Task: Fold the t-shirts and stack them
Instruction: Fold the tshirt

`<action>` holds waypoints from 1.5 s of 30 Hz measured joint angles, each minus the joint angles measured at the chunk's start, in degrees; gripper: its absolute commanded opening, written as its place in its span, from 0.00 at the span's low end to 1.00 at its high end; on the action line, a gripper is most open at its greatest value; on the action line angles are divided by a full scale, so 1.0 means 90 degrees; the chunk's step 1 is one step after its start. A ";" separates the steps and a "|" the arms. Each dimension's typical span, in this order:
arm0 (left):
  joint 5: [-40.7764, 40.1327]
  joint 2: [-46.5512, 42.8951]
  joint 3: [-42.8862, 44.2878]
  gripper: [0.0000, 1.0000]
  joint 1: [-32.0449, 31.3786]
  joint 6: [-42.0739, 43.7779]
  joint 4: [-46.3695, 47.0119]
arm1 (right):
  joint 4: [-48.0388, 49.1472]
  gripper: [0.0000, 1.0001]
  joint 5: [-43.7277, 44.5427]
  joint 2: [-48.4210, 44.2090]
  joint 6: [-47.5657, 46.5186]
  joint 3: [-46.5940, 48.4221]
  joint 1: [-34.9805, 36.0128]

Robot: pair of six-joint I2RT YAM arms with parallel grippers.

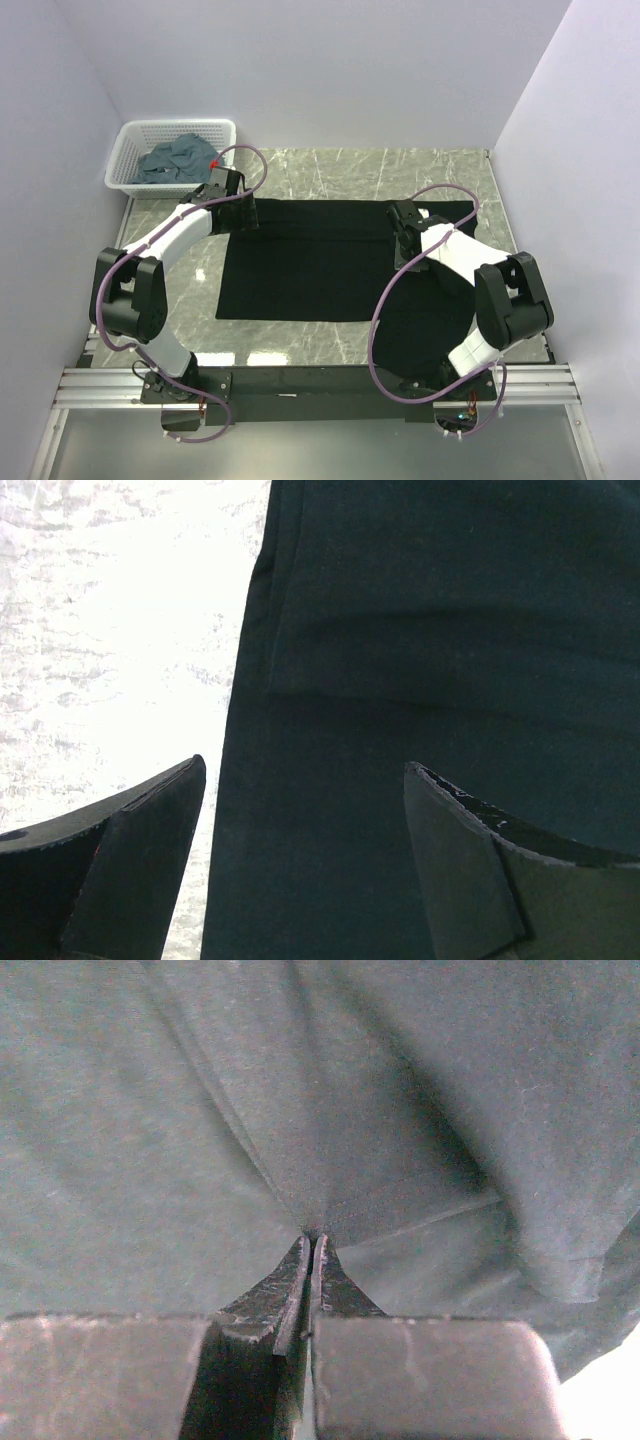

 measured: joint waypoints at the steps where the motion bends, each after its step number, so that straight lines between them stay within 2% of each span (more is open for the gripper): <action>1: 0.0000 0.0012 0.0000 0.86 0.0000 -0.0002 -0.0005 | -0.0066 0.01 -0.0024 -0.0029 0.0015 0.0053 0.0010; 14: 0.0000 0.0032 0.0000 0.86 0.0000 0.0000 -0.0017 | -0.0568 0.05 -0.0967 0.0153 0.0092 0.0578 0.0124; 16: 0.0000 0.0032 0.0000 0.86 0.0000 -0.0002 -0.0017 | -0.0578 0.11 -0.1088 0.0236 0.0092 0.0580 0.0141; 20: -0.0002 0.0032 0.0002 0.86 0.0000 -0.0002 -0.0017 | -0.0658 0.38 -0.1219 0.0282 0.0075 0.0580 0.0143; 22: -0.0002 0.0032 0.0007 0.86 -0.0002 -0.0005 -0.0017 | -0.0678 0.41 -0.1268 0.0277 0.0046 0.0585 0.0136; 25: -0.0019 0.0087 0.0109 0.86 -0.0002 -0.0012 -0.0056 | -0.0736 0.41 -0.1348 0.0214 0.0017 0.0746 -0.0012; 29: -0.0019 0.0556 0.0716 0.86 0.0000 -0.0119 -0.0117 | -0.0488 0.38 -0.1387 -0.0056 0.0112 0.1154 -0.0765; 35: -0.0024 0.1739 0.1982 0.83 0.0000 -0.0321 -0.0172 | 0.0563 0.36 -0.1554 -0.0083 0.0529 0.1447 -0.2582; 39: -0.0061 0.2555 0.2744 0.81 0.0000 -0.0364 -0.0216 | 0.1093 0.36 -0.1928 0.0593 0.0760 0.1673 -0.3259; 45: -0.0153 0.3249 0.3213 0.80 0.0000 -0.0372 -0.0391 | 0.1486 0.36 -0.2438 0.1865 0.1056 0.1787 -0.3650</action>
